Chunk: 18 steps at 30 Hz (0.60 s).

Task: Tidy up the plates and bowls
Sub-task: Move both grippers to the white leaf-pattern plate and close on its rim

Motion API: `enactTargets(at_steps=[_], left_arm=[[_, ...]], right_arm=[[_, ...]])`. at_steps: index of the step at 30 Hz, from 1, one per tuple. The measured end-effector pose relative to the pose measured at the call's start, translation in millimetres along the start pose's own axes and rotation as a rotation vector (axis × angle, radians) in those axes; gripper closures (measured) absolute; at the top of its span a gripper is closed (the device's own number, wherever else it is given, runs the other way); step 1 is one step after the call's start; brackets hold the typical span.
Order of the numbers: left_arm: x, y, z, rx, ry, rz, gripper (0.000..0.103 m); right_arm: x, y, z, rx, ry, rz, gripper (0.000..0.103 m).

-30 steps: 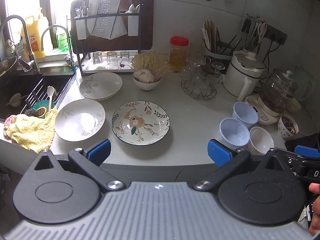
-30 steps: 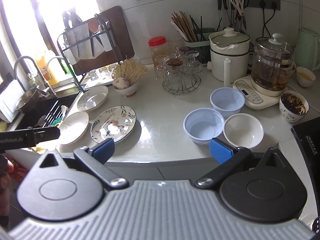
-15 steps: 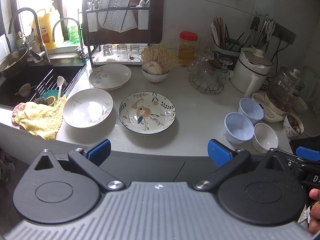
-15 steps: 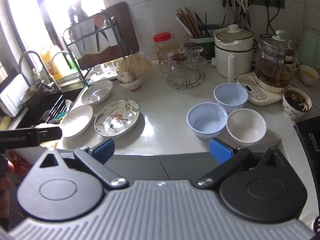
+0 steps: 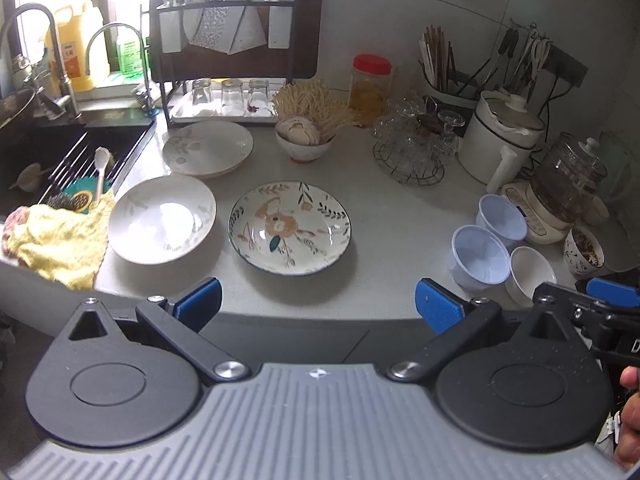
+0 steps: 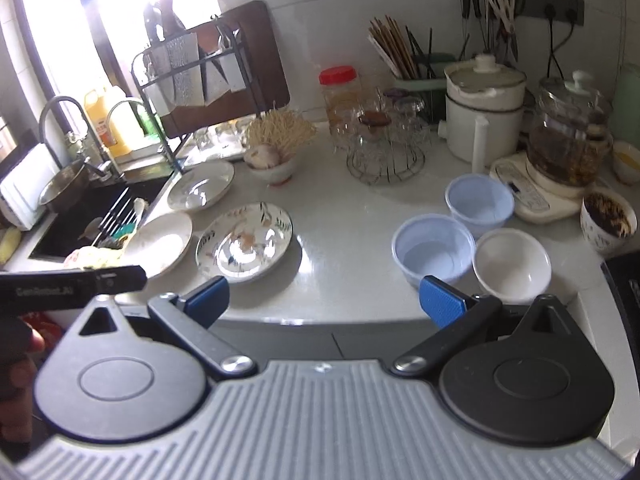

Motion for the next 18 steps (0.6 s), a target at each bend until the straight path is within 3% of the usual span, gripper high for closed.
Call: enactTargets(at_steps=[18], left_arm=[[-108,174,51,0.083,0.053,0.041,0.000]], right_arm=[[-56,138,76,0.050,0.011,0.139,0.000]])
Point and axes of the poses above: each gripper's, at about its wrist camera, not at the fingertips, and z roughly the way its jaws point, y to its left, x to its underside, the point moved 10 cm from there along z, roughly the way its jaws point, and after that the axes turned 10 degrees about x, right-handed, at the moved point
